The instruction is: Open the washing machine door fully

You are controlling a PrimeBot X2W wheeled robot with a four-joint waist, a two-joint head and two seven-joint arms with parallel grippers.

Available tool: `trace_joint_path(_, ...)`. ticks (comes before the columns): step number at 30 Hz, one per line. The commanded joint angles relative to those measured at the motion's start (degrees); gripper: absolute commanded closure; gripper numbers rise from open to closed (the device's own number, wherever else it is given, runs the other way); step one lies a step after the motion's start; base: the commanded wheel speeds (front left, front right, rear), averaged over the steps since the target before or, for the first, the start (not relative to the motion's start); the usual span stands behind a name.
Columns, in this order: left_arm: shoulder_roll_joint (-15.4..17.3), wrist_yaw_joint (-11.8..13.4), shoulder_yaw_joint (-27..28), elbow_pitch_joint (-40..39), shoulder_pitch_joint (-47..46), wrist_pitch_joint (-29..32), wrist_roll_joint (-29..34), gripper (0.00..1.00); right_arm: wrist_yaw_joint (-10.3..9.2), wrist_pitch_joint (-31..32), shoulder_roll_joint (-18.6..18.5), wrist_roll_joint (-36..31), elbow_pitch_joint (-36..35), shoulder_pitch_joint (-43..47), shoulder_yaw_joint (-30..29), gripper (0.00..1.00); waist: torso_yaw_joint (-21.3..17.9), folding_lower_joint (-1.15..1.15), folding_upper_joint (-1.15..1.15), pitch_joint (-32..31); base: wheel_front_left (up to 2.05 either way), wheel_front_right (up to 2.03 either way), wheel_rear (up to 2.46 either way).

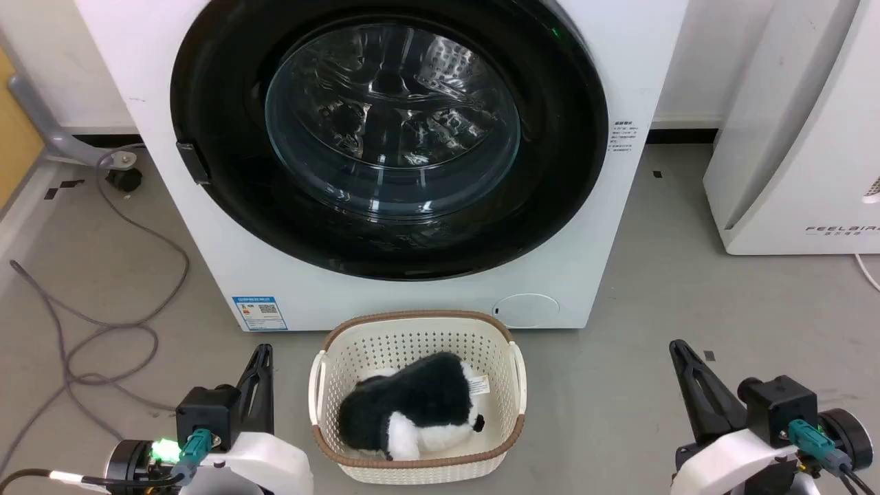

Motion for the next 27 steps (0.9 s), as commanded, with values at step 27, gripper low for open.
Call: trace_joint_path(27,0.0,0.17,-0.04,-0.27,-0.85,0.02,0.17,1.0,0.02,0.03,0.03,0.02,0.12,-0.67,-0.01,1.0,0.0,0.0,0.0,0.0,0.0,0.0,0.0)
